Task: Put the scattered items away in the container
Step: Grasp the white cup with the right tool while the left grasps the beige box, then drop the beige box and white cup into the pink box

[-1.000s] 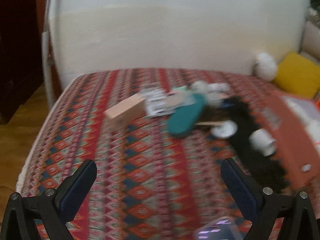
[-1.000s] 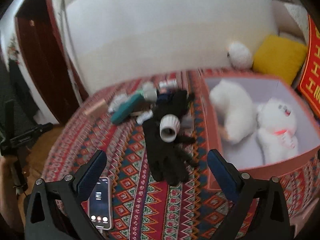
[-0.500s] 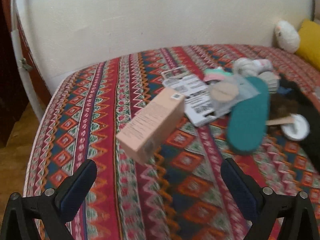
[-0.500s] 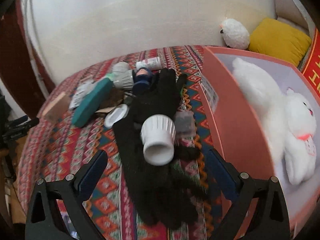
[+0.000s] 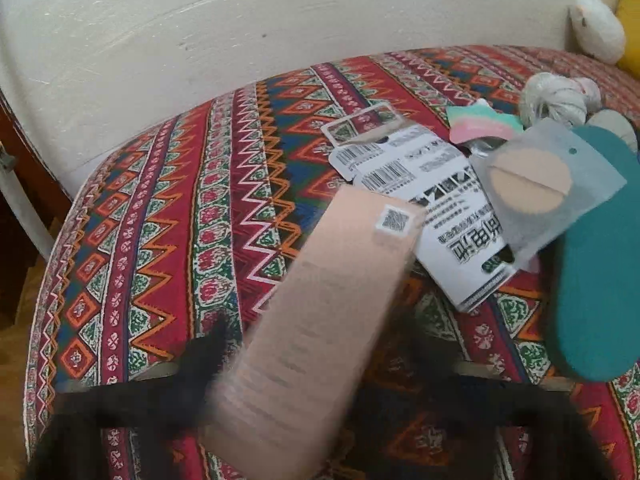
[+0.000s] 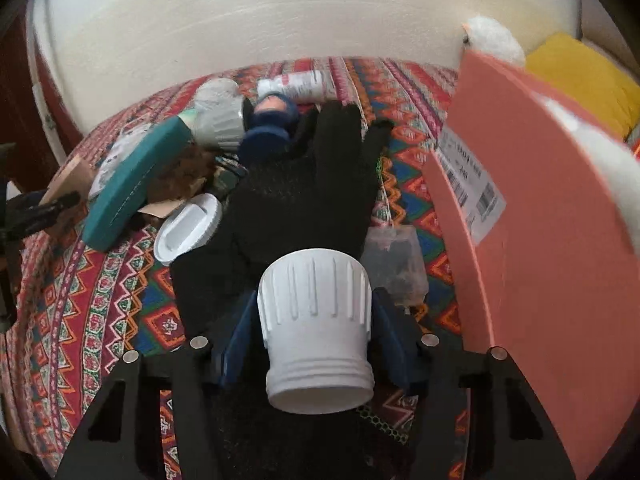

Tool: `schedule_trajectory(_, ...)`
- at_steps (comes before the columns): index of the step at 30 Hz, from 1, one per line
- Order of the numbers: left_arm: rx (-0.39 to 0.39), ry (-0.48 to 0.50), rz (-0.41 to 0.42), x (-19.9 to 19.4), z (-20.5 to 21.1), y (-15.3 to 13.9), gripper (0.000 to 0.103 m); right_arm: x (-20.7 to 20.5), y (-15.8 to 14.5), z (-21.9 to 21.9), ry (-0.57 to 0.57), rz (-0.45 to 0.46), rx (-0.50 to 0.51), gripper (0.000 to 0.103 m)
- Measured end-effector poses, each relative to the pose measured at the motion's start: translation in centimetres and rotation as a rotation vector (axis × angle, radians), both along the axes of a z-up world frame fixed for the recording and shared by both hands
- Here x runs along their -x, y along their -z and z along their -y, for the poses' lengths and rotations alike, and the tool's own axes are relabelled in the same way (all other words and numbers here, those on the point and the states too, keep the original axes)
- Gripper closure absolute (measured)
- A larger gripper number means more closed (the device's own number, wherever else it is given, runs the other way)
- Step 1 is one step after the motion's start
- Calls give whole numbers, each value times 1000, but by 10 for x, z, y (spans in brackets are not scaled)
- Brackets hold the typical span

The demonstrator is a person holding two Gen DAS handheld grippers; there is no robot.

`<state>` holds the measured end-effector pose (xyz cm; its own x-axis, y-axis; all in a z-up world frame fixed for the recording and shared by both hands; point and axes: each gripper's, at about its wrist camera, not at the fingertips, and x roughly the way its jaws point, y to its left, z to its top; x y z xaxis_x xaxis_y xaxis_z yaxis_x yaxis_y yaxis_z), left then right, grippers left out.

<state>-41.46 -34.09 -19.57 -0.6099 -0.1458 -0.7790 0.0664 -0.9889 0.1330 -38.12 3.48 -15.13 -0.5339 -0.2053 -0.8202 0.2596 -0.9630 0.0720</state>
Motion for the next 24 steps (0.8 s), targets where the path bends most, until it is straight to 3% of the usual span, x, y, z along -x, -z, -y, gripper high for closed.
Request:
schedule_trajectory(3,-98,-48,-38,-16,4,-16,66,-10,-16,-2,-21,-40,36,44)
schedule_trajectory(12,-91,25,-187,-118,-47,-113,66,-81,-93,-16,-81,-182,159,43)
schedule_trajectory(20,-113,228,-278,-193,-155,-192,66,-174,-153,-68,-75,-308,234,43)
schedule_trajectory(24,-138,367,-290,-203,-234,-219,66,-189,-169,-128,29,-361,241,43)
